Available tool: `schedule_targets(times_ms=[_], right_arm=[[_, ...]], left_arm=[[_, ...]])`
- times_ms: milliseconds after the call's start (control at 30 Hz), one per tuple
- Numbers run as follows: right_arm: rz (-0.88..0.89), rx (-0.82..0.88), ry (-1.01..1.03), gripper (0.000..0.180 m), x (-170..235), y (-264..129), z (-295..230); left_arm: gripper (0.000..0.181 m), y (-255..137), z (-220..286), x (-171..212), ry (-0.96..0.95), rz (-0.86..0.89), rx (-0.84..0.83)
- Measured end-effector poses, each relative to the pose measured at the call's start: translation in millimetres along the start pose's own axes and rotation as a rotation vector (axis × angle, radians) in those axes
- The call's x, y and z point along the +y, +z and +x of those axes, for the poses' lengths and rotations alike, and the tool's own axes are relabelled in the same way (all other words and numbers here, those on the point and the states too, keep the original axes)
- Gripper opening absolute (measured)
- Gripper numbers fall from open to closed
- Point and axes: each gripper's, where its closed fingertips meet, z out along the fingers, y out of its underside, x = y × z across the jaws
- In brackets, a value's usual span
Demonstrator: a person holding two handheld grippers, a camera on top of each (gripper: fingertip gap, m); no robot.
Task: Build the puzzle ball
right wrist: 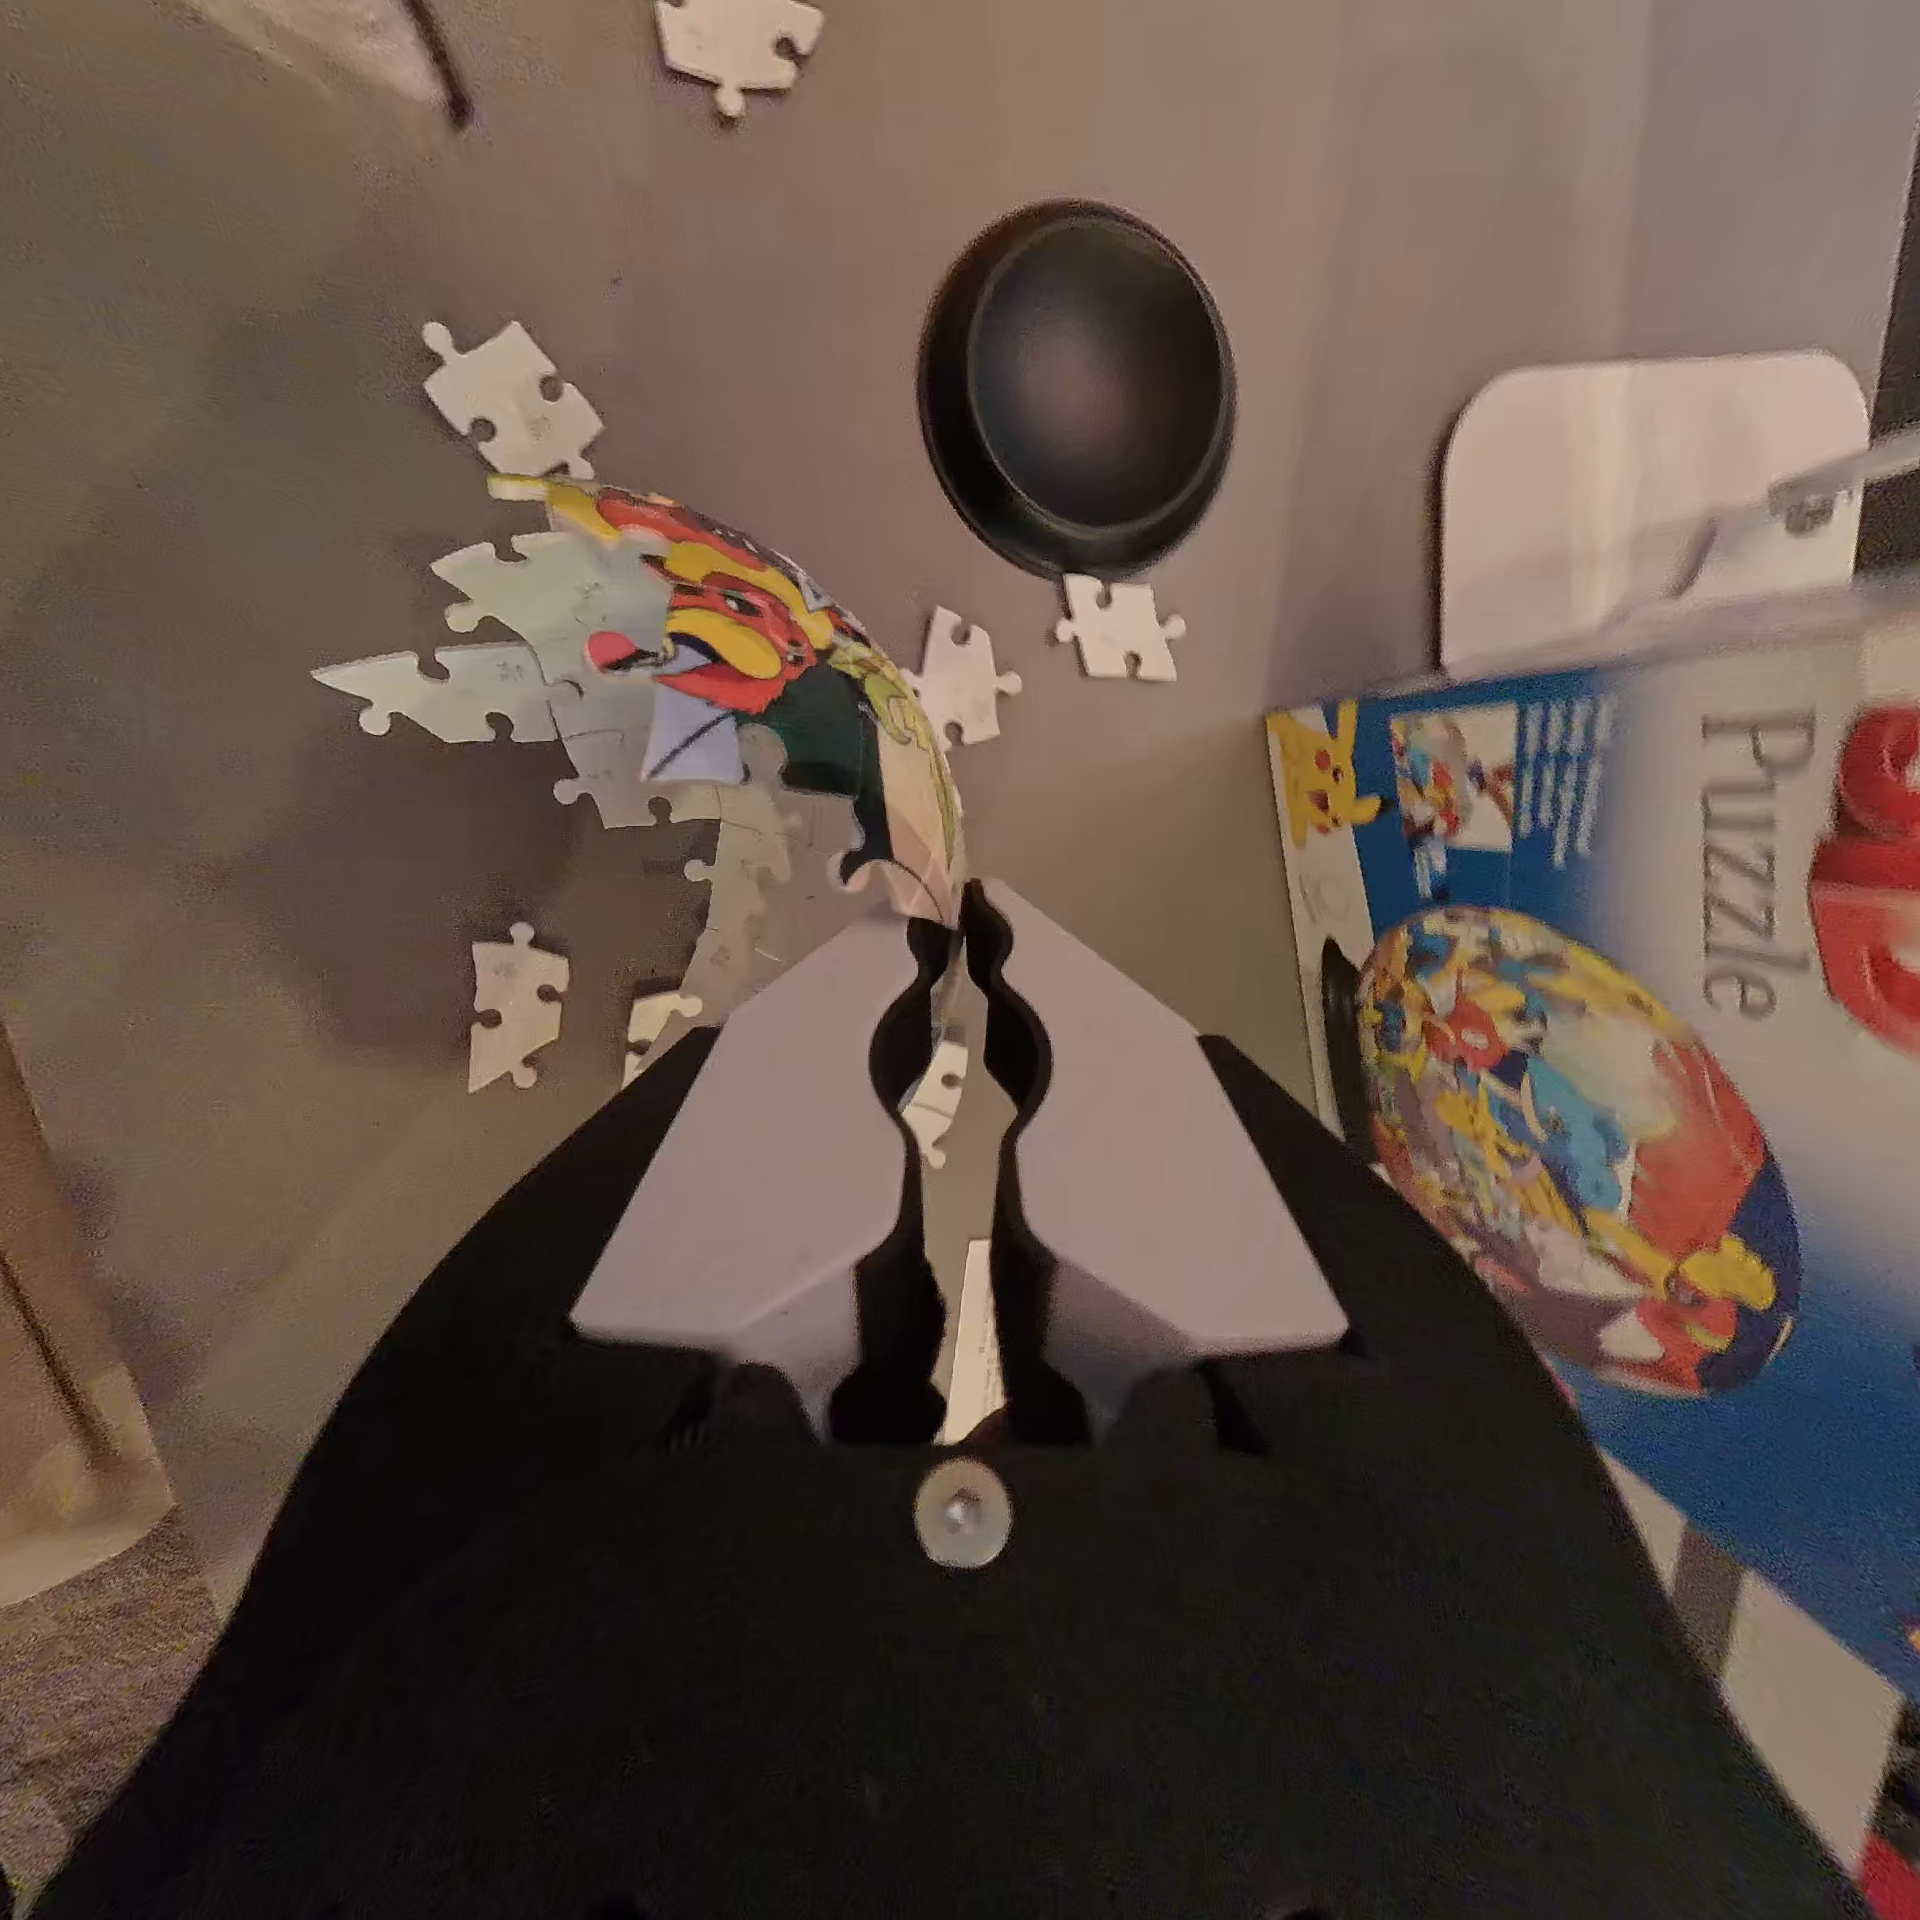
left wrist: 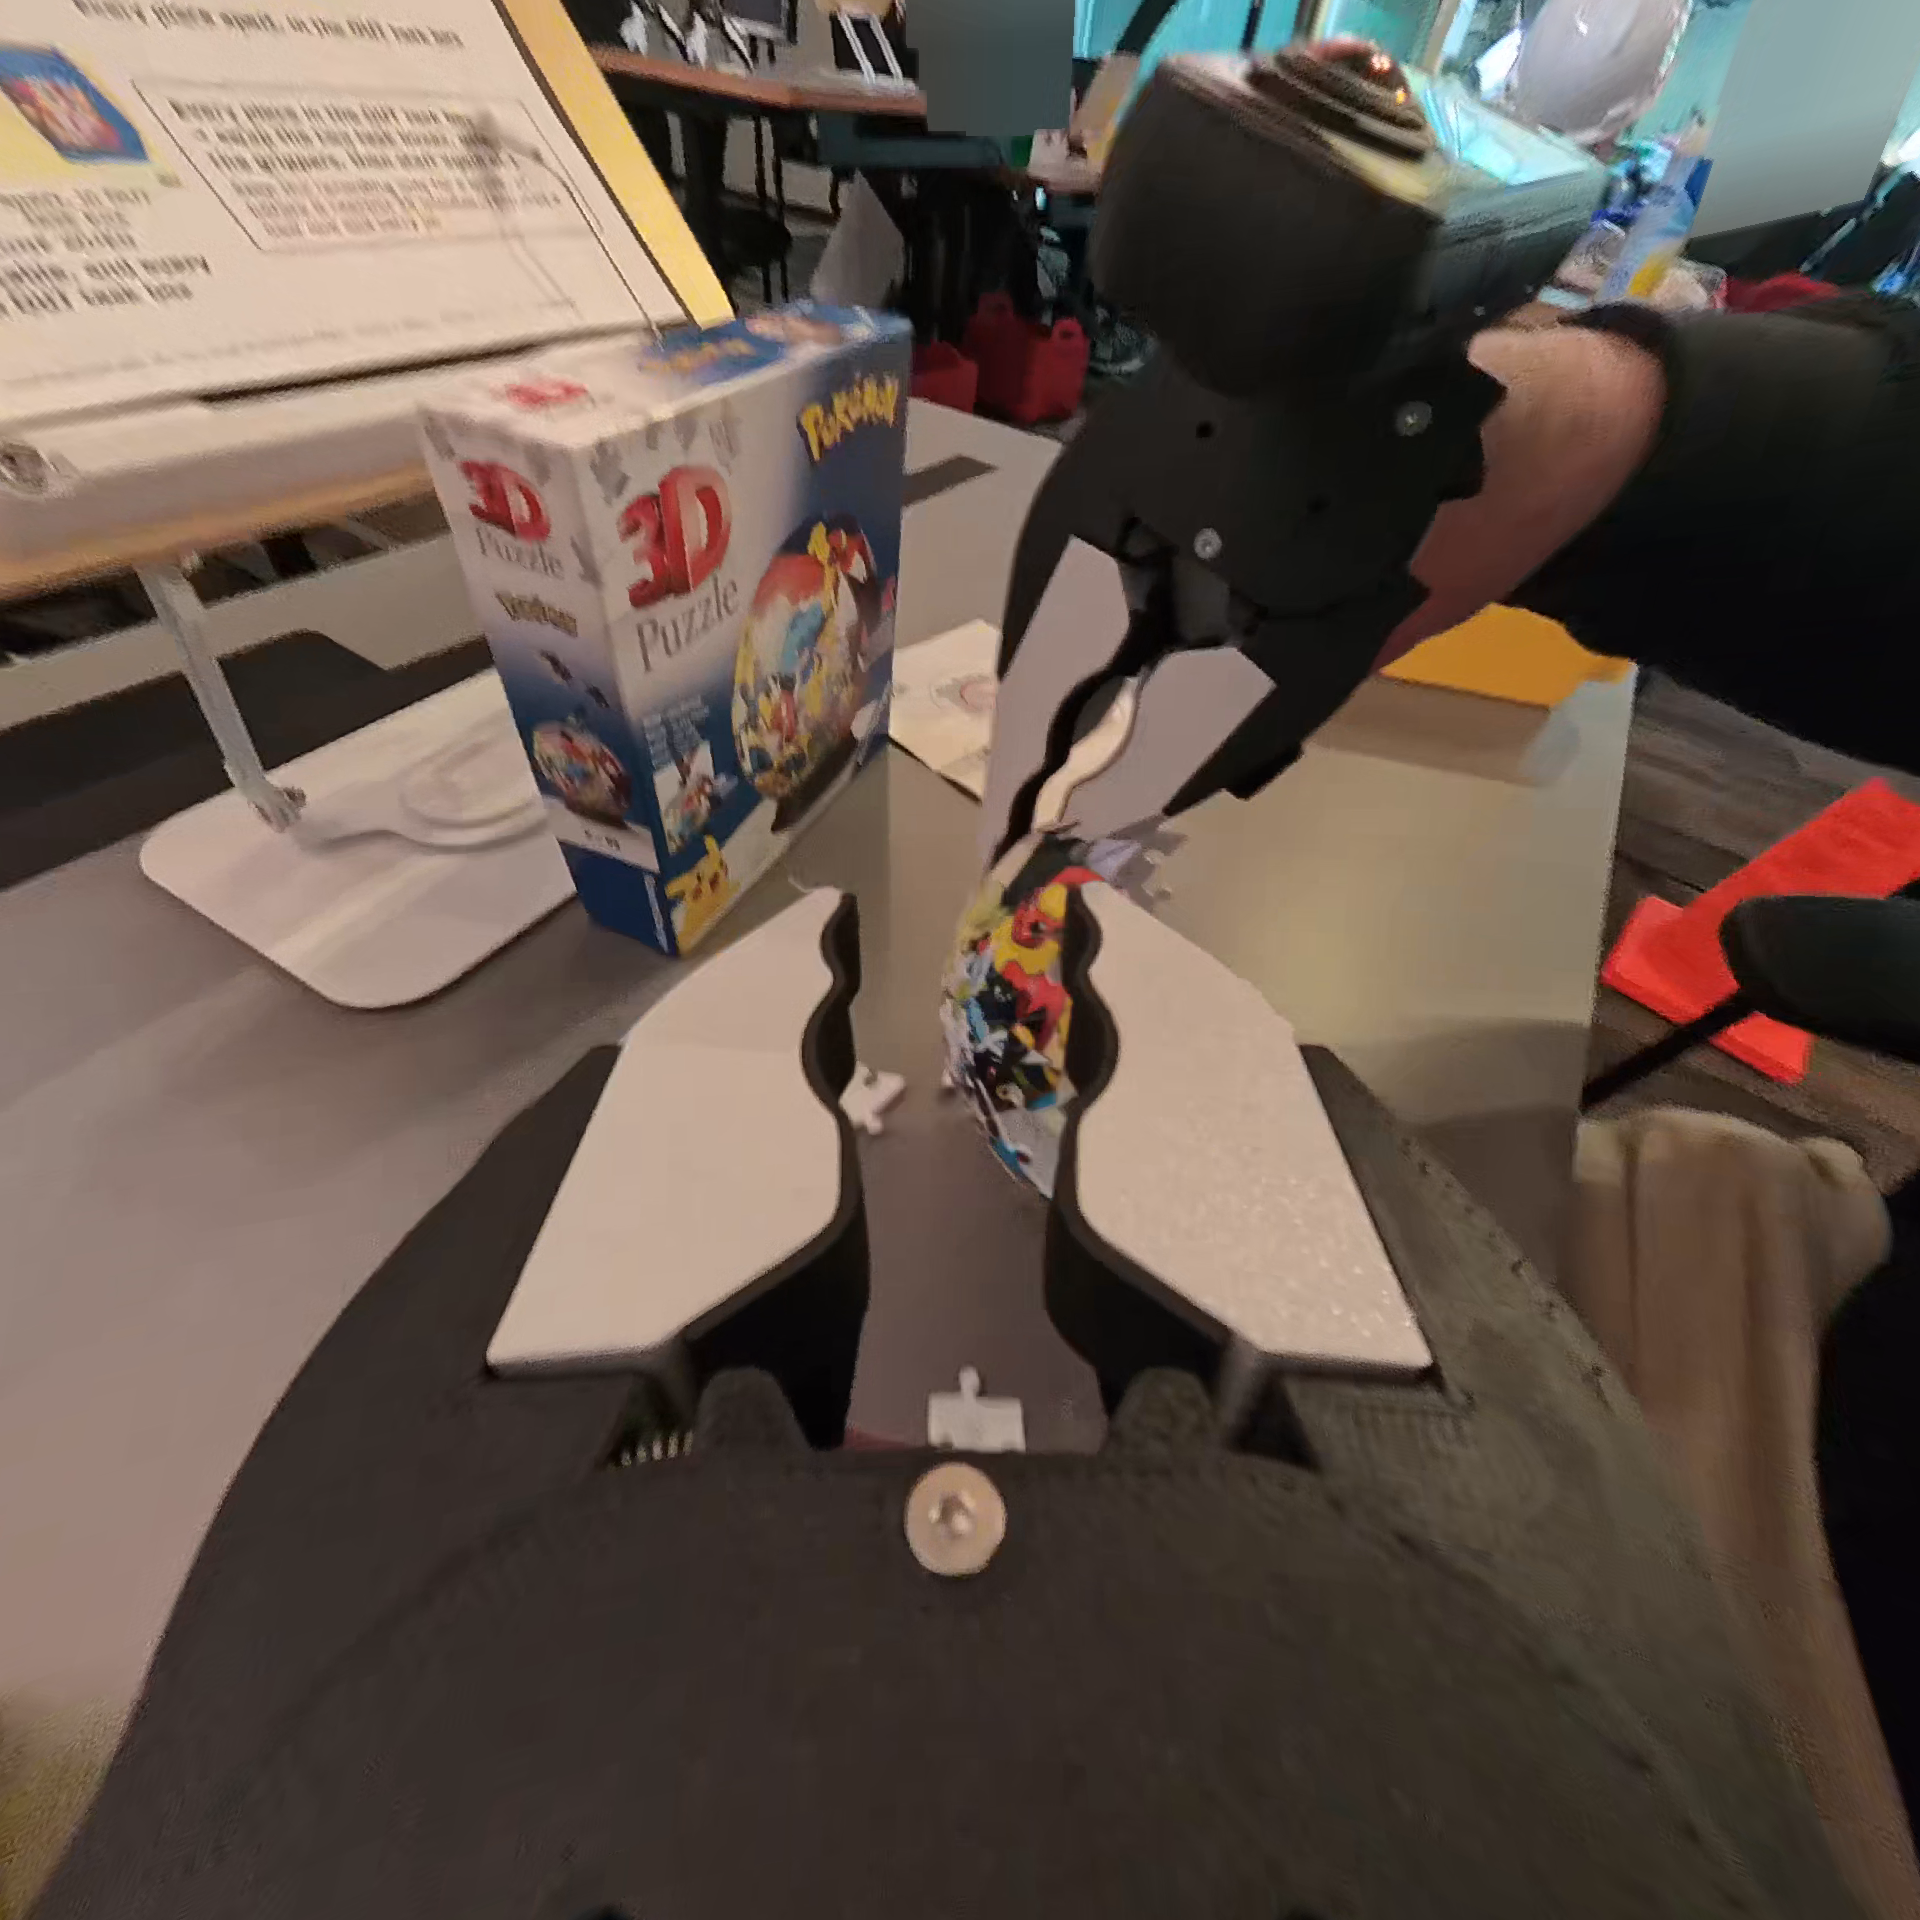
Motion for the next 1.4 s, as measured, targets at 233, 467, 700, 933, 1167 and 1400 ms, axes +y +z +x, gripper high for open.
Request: schedule_targets(times_ms=[233, 467, 700, 933, 1167, 1400], right_arm=[[-0.049, 0.056, -0.227, 0.000, -28, 18, -17], [-0.072, 0.099, -0.365, 0.000, -50, 20, -29], [-0.087, 0.109, -0.403, 0.000, -56, 22, -34], [-0.097, 0.111, -0.428, 0.000, -59, 23, -36], [-0.110, 0.110, -0.445, 0.000, -61, 23, -38], [-0.121, 0.097, -0.445, 0.000, -61, 23, -42]], left_arm=[[0.018, -52, 49, 58, 0.149, -0.193, 0.097], [0.031, -34, 102, 123, 0.505, -0.483, 0.061], [0.070, -12, 93, 146, 0.591, -0.620, 0.016], [0.088, -11, 90, 171, 0.493, -0.744, 0.069], [0.089, -9, 92, 174, 0.453, -0.748, 0.131], [0.084, -10, 91, 175, 0.449, -0.779, 0.148]])
